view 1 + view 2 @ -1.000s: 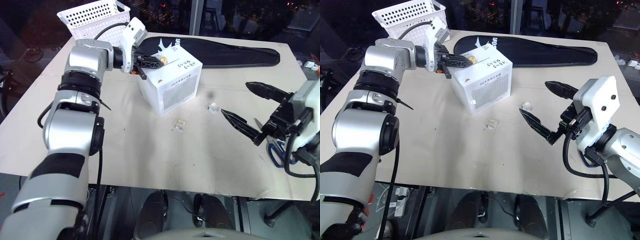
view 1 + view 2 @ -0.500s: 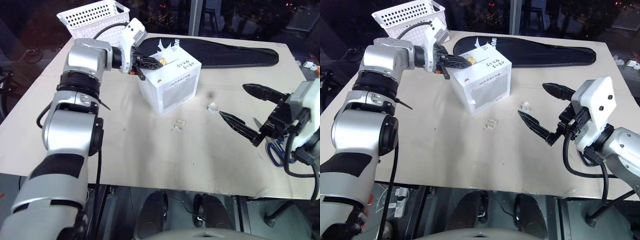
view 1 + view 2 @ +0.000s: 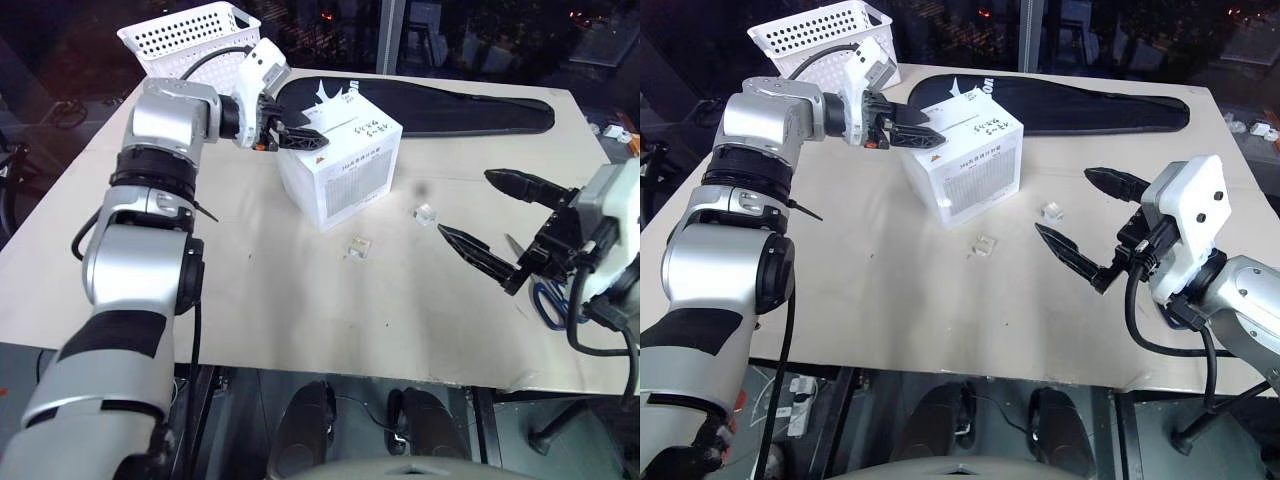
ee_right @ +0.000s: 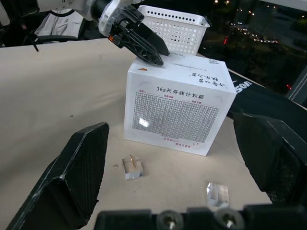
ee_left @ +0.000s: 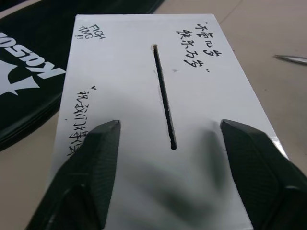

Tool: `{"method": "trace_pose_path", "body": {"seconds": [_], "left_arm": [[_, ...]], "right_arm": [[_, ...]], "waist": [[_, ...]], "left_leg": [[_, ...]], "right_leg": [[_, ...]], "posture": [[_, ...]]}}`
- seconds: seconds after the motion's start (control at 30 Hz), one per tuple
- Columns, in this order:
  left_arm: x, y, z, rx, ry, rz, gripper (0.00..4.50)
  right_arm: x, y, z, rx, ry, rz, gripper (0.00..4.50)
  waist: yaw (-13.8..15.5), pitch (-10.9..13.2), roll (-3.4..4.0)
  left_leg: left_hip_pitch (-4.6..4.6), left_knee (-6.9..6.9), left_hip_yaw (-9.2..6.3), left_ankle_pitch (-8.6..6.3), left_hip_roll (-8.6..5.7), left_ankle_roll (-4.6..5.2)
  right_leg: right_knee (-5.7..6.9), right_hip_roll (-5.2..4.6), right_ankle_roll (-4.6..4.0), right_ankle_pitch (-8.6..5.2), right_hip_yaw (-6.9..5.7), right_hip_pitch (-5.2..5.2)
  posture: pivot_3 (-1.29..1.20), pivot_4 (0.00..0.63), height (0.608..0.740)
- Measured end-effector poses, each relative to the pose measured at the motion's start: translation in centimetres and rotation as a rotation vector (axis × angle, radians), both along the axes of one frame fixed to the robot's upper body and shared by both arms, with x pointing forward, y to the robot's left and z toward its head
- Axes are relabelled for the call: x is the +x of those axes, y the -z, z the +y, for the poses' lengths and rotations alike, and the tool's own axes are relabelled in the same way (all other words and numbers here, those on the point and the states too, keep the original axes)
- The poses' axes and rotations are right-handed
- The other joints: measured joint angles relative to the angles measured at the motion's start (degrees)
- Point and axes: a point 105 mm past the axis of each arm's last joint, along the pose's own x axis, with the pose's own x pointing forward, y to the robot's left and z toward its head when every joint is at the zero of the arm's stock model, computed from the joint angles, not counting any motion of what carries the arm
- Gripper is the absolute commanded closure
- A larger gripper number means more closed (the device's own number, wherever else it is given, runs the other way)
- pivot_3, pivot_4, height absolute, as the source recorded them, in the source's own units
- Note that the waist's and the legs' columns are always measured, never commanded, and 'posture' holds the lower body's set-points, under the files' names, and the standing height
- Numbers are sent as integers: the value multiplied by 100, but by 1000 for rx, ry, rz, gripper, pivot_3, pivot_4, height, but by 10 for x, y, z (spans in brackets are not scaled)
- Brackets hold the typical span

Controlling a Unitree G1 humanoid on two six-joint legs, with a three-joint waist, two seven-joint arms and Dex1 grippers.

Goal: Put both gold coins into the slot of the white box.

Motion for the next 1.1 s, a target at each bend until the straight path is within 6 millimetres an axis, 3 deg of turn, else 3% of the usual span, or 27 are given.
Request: {"method": "trace_pose_path", "body": {"seconds": [0.1,0.17,0.33,0.37,0.43,0.57,0.67,0.7,0.73,0.87,1.1], "left_arm": [[-26,-3,-1,-139,147,-19,1393],[-55,-4,1,-246,250,16,1393],[-95,3,-3,-306,321,77,1393],[-97,7,-4,-308,322,89,1393],[-103,19,0,-325,278,67,1324],[-111,39,-1,-361,233,63,1324],[-125,61,13,-282,186,27,1324],[-130,71,16,-266,183,39,1324],[-133,76,19,-264,178,55,1324],[-143,79,31,-227,169,49,114],[-153,90,39,-159,140,12,51]], "right_arm": [[1,6,3,-3,-9,23,0],[4,14,8,3,-16,55,0],[21,40,24,55,-43,163,0],[22,44,27,59,-47,179,0],[34,55,39,51,-49,204,797],[58,91,55,-45,-5,263,797],[81,108,82,-34,-9,291,1588],[85,113,87,-46,-10,296,2113],[87,117,87,-59,-6,298,2113],[94,121,92,-86,-12,281,2167],[97,129,100,-93,-40,304,2167]], "waist": [[-49,0,0],[-101,0,0],[-124,-2,2],[-110,-1,3],[-124,-5,5],[-139,-6,5],[-215,-10,10],[-208,-9,11],[-169,-9,10],[-60,-10,9],[-120,-9,11]], "left_leg": [[0,1,4,1,7,-2],[-2,0,2,5,8,-9],[12,4,2,1,3,-2],[11,5,-1,2,3,-1],[22,5,0,2,3,-1],[16,4,0,3,4,-4],[25,-2,18,4,4,-7],[21,-3,12,6,4,-9],[14,-2,8,7,6,-11],[5,1,0,5,-3,-9],[12,-5,1,3,4,-8]], "right_leg": [[1,0,-23,12,9,-1],[-2,-1,-22,12,13,-1],[4,1,1,0,9,7],[6,1,3,0,6,7],[5,2,4,0,9,17],[8,4,-9,8,10,8],[10,10,-21,16,30,5],[10,9,-22,16,23,4],[9,9,-22,15,18,1],[-3,-2,-22,15,7,3],[2,1,-23,15,7,2]], "posture": [[0,150,740],[0,150,740],[0,150,740],[0,150,740],[0,150,740],[0,150,740],[0,150,740],[0,150,740],[0,150,740],[0,150,740],[0,150,740]]}}
